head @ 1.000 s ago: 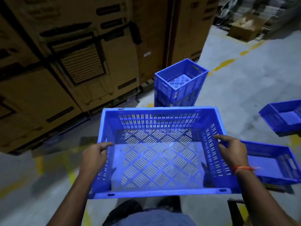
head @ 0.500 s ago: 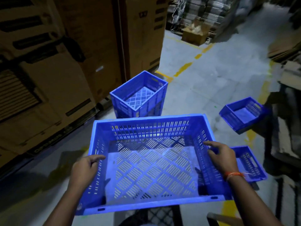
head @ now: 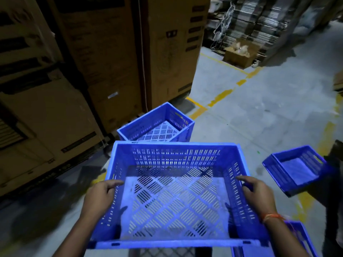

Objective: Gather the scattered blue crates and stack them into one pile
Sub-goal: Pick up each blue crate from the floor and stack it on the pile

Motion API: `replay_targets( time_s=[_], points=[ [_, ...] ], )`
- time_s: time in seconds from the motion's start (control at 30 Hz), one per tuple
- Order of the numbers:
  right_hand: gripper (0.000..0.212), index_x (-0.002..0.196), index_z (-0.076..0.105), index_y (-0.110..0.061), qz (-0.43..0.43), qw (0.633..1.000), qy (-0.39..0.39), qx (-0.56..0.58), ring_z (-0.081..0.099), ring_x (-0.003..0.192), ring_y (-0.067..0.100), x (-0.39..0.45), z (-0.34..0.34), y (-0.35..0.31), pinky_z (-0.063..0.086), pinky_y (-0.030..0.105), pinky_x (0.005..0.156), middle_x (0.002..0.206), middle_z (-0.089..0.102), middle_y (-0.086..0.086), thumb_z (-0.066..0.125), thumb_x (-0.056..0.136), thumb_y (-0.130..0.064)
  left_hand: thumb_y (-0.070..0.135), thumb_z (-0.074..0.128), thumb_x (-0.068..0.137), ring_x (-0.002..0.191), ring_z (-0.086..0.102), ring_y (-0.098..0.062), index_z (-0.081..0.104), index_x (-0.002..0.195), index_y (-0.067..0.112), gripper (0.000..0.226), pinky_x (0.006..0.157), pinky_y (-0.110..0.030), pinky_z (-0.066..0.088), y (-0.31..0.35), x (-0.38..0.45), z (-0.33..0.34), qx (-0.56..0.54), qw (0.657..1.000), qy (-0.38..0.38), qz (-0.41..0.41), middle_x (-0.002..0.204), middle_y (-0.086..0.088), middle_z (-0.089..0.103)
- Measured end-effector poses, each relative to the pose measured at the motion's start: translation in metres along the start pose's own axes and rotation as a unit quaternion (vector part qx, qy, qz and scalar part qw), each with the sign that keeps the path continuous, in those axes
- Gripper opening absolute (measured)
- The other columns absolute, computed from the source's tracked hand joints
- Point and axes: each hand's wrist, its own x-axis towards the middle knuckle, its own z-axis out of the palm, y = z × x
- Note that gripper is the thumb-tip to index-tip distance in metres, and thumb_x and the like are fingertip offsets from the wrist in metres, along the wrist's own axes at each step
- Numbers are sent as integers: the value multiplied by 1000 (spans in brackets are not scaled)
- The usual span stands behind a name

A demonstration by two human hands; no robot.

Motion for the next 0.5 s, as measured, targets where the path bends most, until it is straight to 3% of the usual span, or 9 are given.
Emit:
replay_targets(
  time_s=[0.17, 0.23, 0.37, 0.5],
  points=[
    [43, 96, 72, -40, -54, 998, -41, 12, 71, 85, 28, 126, -12, 6, 56, 36, 75, 97, 76, 5, 64, 76, -3, 8, 60, 84, 69, 71, -21, 76, 102, 41, 41, 56, -26, 41, 66, 36, 29, -6, 998, 36, -54, 90, 1, 78],
    [40, 97, 74, -35, -82, 995, -48, 9, 71, 88, 27, 170, -20, 0, 55, 35, 78, 98, 76, 5, 63, 75, -3, 8, 61, 83, 73, 72, -22, 75, 105, 41, 42, 57, -26, 40, 88, 46, 36, -21, 996, 50, -71, 88, -2, 77],
    [39, 102, 76, -24, -149, 987, -64, -15, 70, 95, 27, 254, -30, -30, 51, 33, 86, 100, 76, 7, 64, 74, 0, 7, 61, 85, 85, 72, -28, 73, 109, 39, 42, 61, -29, 38, 119, 66, 50, -23, 991, 79, -105, 94, -10, 77],
    [40, 101, 76, -24, -199, 976, -88, -12, 71, 94, 24, 319, -18, -61, 51, 32, 88, 101, 76, 5, 63, 73, 0, 9, 62, 88, 79, 72, -27, 73, 110, 41, 40, 58, -30, 43, 129, 89, 60, -37, 985, 124, -113, 107, -7, 75]
  ],
)
